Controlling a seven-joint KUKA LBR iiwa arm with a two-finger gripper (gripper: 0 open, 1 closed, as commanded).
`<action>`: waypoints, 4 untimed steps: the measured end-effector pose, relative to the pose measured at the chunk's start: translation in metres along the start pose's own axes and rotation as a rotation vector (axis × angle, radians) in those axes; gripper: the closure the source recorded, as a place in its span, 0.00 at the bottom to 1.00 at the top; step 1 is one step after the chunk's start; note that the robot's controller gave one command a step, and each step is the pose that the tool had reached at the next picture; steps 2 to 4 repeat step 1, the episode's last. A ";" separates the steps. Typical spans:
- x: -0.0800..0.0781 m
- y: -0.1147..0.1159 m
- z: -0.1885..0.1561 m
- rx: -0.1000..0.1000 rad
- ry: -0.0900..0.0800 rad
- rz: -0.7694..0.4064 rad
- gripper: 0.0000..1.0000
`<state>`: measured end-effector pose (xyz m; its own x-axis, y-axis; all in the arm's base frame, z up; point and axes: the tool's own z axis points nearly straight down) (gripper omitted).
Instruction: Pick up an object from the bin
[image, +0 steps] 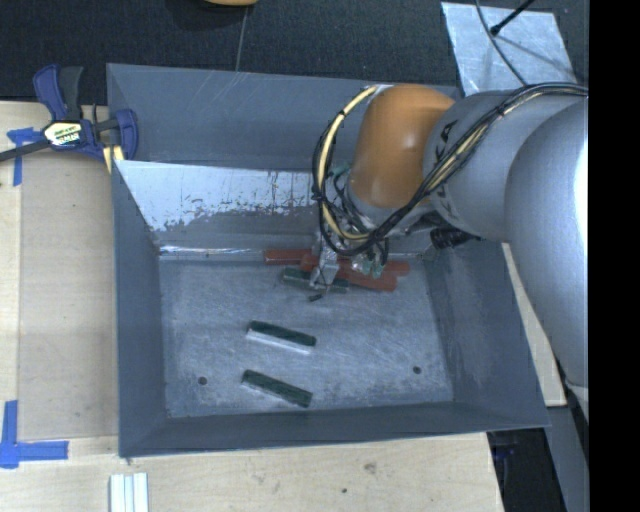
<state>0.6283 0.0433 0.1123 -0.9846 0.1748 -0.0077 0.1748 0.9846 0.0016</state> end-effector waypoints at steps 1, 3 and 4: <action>0.001 0.000 -0.001 0.001 0.003 -0.001 1.00; 0.001 0.000 -0.001 0.001 0.003 -0.001 1.00; 0.001 0.000 -0.001 0.001 0.003 -0.001 1.00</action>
Offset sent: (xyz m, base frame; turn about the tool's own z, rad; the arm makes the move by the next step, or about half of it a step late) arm -0.0004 0.0000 0.0212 0.0000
